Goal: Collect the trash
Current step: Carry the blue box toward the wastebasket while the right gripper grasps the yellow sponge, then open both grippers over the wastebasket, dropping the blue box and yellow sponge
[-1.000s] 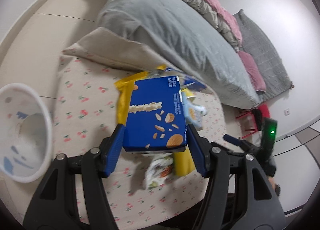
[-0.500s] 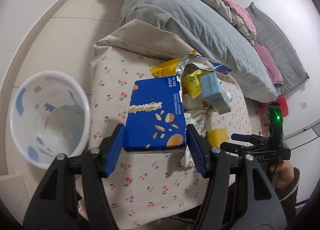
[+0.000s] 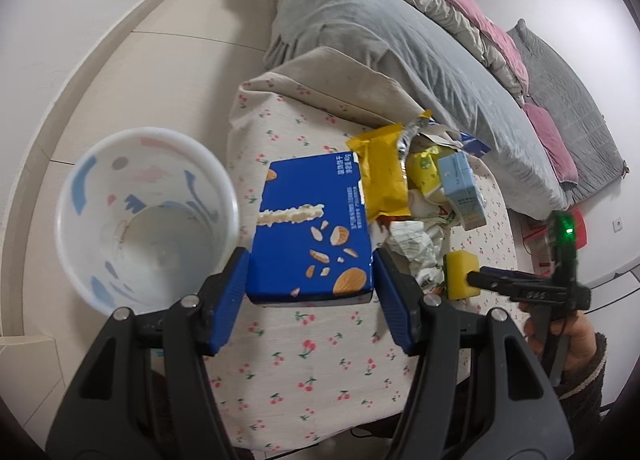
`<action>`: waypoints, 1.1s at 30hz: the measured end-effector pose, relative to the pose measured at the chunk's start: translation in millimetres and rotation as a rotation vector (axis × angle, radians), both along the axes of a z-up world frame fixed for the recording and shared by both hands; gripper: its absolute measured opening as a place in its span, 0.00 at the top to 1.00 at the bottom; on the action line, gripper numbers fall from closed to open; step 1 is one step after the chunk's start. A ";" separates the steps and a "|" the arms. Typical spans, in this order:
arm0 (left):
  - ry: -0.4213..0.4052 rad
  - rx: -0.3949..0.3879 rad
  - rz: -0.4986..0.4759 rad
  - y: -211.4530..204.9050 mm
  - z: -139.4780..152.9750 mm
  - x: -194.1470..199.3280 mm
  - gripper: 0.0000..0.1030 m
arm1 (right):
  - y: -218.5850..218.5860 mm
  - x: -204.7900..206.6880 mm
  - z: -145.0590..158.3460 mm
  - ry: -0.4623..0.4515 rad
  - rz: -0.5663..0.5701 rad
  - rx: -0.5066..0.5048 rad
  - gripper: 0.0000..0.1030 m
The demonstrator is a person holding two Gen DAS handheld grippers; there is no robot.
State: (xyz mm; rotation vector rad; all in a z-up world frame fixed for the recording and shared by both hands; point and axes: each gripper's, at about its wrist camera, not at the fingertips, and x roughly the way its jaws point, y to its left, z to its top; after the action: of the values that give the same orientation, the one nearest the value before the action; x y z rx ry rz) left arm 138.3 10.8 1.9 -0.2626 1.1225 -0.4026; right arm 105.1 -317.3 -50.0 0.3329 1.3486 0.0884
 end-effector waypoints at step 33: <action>-0.014 0.030 0.075 53.4 -6.0 -8.1 0.39 | 2.0 7.4 43.1 -0.117 -0.049 -0.005 0.19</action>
State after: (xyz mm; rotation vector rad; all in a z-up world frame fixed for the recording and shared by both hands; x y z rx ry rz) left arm 130.2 64.2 -4.1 -0.2739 1.1006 -0.3201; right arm 112.5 -315.3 -6.9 0.3509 1.2244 0.0623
